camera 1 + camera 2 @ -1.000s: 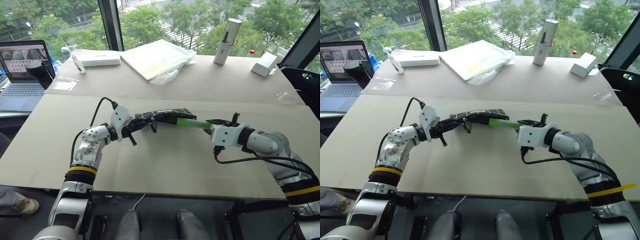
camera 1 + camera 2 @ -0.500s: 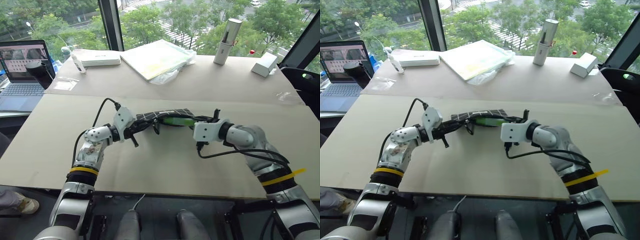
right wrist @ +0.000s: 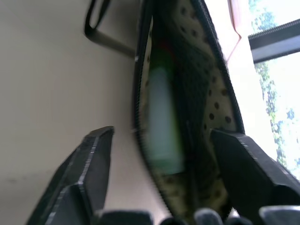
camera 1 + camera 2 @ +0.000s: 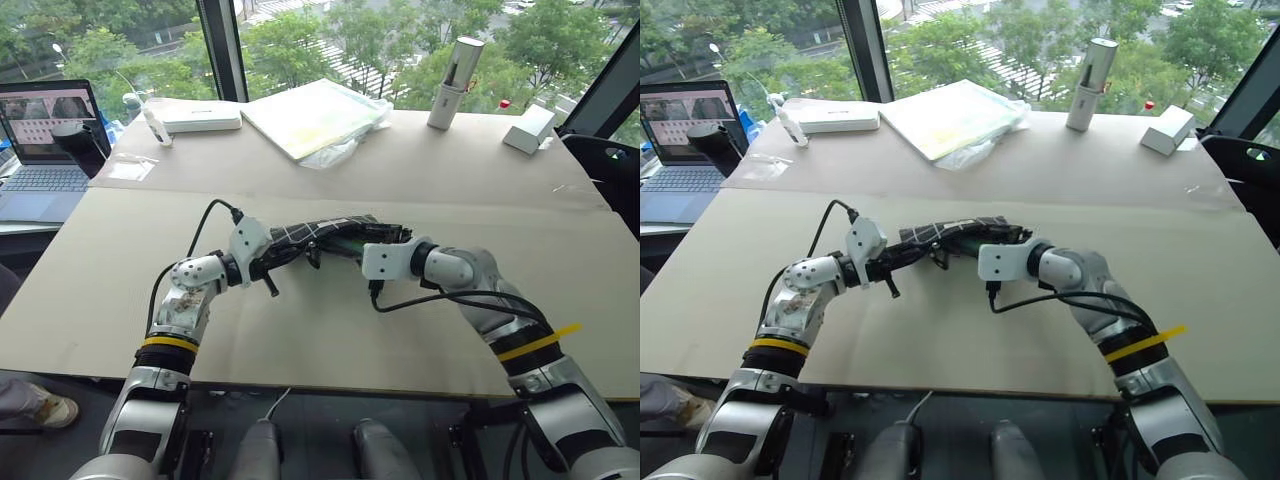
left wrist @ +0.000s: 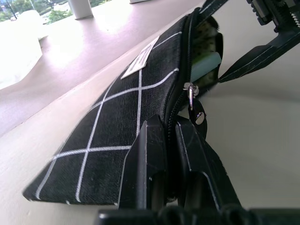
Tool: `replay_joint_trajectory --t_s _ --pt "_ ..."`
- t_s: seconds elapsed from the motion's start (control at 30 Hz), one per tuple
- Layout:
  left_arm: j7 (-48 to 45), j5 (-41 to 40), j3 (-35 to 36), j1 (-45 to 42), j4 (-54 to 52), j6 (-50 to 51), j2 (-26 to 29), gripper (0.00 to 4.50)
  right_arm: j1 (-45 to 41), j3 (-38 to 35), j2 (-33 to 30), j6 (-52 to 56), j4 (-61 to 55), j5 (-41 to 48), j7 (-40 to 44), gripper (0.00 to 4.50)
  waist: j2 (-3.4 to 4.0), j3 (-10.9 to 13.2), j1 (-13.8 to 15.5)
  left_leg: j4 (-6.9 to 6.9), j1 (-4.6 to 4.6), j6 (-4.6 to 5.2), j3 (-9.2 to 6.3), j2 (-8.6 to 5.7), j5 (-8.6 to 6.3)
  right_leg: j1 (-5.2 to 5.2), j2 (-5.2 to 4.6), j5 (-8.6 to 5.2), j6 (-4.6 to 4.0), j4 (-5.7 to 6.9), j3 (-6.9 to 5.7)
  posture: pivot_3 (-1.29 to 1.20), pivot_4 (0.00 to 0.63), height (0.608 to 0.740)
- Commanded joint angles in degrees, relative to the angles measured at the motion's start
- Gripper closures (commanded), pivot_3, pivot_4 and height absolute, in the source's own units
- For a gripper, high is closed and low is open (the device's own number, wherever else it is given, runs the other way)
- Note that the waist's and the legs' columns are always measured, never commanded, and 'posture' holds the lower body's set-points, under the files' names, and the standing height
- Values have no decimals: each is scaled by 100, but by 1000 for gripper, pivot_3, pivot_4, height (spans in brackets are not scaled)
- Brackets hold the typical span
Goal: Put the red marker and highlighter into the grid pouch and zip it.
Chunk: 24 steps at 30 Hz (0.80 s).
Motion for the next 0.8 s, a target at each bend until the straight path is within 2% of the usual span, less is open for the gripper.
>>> replay_joint_trajectory --t_s 0.03,0.13,0.2,0.3,0.37,0.47,0.63,0.8 --pt "26 -95 44 -42 -185 -22 -3 4500 -38 -803 -170 336 -347 889 204 596 0 0 -1 0 0 0 0 0 0 0 0 0 0 0 0 0 150 738" --pt "30 -106 49 -25 -200 -15 3 4500 217 -1409 -60 1123 -1003 2083 673 596 0 0 -1 0 0 0 -1 1 0 1 0 0 0 1 0 0 150 738" --pt "33 -115 55 -14 -208 -1 3 4500 705 -1780 -59 2551 -1886 3375 1242 596 0 0 -2 0 0 0 -2 1 0 3 1 0 0 0 0 0 150 738" --pt "28 -124 60 -6 -215 11 4 4500 1415 -1761 -272 3785 -2814 4306 1724 596 0 0 16 -1 0 1 -9 2 0 10 2 0 0 0 -3 0 150 738" --pt "24 -130 65 -14 -213 22 4 4500 1774 -1527 -315 4022 -3092 4383 1729 596 0 0 9 2 -1 1 -9 0 0 8 1 0 0 0 -2 0 150 738" --pt "14 -135 65 -34 -210 34 7 4500 1817 -983 240 4570 -2990 4170 1021 596 0 0 -52 6 3 0 -8 1 1 4 4 -1 2 7 0 0 150 738" --pt "-17 -131 59 -56 -207 50 17 4500 1277 -404 1241 5127 -2405 3624 -182 596 0 0 -69 4 5 -1 -8 5 1 -6 12 -4 -3 25 2 0 150 738" --pt "-25 -122 59 -59 -222 64 20 4500 685 -221 1958 5064 -1687 3319 -861 596 0 0 -17 5 2 -2 -8 5 1 -5 11 -4 -3 22 -1 0 150 738"
